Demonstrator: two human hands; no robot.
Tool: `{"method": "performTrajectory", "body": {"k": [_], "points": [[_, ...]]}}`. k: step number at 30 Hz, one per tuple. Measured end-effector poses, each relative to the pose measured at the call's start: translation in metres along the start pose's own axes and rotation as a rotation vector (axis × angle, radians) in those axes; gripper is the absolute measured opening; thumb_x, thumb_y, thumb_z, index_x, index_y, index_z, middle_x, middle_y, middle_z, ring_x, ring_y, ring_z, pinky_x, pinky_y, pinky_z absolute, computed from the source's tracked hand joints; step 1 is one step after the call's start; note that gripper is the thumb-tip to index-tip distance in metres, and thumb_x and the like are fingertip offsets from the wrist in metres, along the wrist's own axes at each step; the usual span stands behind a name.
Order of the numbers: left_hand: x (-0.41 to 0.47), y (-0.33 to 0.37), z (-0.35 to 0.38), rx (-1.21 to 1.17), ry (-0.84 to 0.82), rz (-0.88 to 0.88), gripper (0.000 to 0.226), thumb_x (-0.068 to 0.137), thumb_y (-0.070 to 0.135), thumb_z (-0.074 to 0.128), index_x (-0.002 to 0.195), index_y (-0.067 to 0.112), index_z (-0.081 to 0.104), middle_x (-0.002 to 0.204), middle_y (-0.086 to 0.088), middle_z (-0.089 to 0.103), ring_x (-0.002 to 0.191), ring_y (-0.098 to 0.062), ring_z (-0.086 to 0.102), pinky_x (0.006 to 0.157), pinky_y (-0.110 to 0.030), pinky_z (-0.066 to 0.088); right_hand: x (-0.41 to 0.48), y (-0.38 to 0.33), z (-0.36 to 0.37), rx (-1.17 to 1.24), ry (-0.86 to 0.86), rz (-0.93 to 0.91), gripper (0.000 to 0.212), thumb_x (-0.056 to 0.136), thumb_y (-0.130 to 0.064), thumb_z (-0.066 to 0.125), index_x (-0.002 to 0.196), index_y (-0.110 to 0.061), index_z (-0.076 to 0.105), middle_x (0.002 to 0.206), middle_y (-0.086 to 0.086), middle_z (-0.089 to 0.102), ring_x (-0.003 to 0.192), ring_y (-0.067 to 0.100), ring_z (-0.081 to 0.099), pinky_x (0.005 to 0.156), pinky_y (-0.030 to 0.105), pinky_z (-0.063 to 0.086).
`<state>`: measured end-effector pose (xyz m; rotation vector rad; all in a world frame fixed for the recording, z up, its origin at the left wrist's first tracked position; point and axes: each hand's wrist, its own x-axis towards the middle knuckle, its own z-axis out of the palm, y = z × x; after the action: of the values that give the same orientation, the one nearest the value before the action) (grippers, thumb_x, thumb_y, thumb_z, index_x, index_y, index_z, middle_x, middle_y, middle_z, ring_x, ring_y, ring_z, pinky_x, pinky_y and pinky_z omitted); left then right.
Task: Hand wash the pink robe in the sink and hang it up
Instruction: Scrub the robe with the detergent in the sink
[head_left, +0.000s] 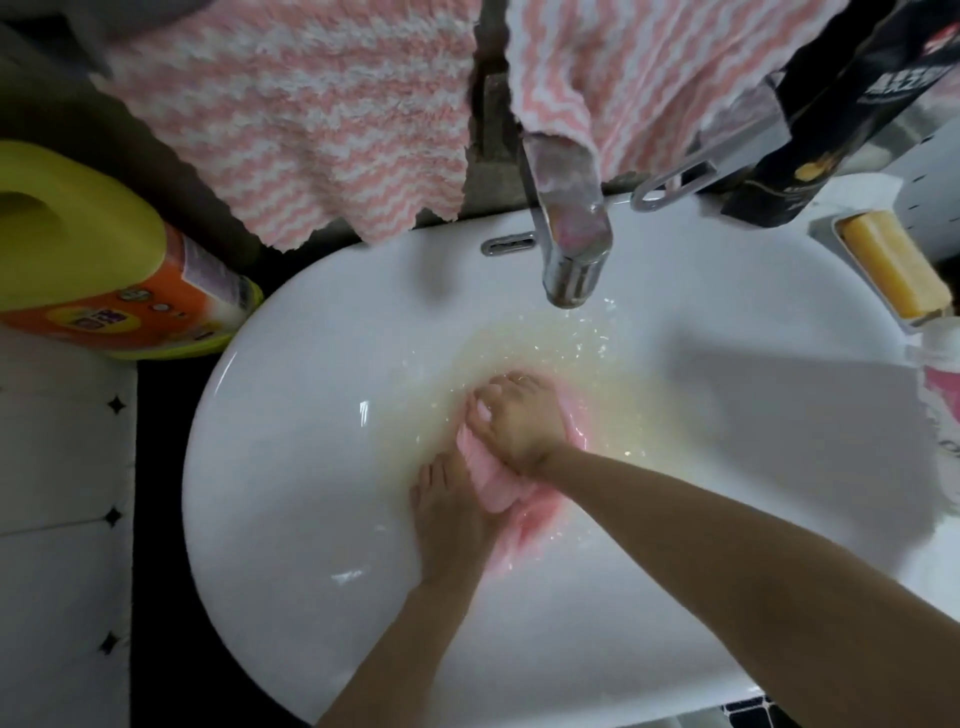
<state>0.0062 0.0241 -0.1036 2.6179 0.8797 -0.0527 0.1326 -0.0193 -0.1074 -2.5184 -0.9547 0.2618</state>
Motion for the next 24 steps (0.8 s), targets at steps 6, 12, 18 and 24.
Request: {"method": "performTrajectory", "body": {"k": [6,12,18,24], "points": [[-0.001,-0.002,0.000,-0.047,0.028,0.041,0.068,0.058,0.069,0.050,0.093,0.011,0.047,0.076,-0.010,0.057,0.071,-0.030,0.058,0.067,-0.032,0.031,0.006,-0.012,-0.037,0.332,0.038,0.325,0.045,0.088,-0.047,0.047,0.053,-0.019,0.051,0.061,0.000,0.056,0.065,0.022,0.053,0.059,0.027,0.033],[-0.001,-0.002,0.002,-0.056,0.000,0.043,0.081,0.054,0.065,0.056,0.112,0.008,0.056,0.086,-0.006,0.061,0.081,-0.027,0.059,0.075,-0.032,0.043,-0.035,-0.005,-0.001,-0.013,0.095,-0.097,0.034,0.084,-0.046,0.045,0.077,-0.018,0.063,0.081,0.006,0.063,0.074,0.027,0.057,0.068,0.034,0.041],[0.002,-0.001,-0.004,0.057,-0.207,-0.004,0.084,0.061,0.076,0.044,0.102,0.004,0.058,0.083,-0.008,0.061,0.077,-0.026,0.060,0.072,-0.034,0.049,0.014,-0.004,0.007,-0.011,-0.027,-0.021,0.040,0.083,-0.034,0.038,0.057,-0.016,0.062,0.060,0.003,0.064,0.057,0.026,0.060,0.062,0.030,0.042],[0.023,0.010,-0.053,-0.095,-0.128,0.105,0.061,0.062,0.022,0.079,0.112,0.009,0.047,0.100,-0.014,0.060,0.095,-0.034,0.058,0.069,-0.038,0.048,0.031,0.014,-0.071,0.825,-0.213,0.443,0.036,0.089,-0.028,0.065,0.056,-0.017,0.058,0.054,-0.006,0.048,0.053,0.005,0.046,0.059,0.023,0.040]]}}
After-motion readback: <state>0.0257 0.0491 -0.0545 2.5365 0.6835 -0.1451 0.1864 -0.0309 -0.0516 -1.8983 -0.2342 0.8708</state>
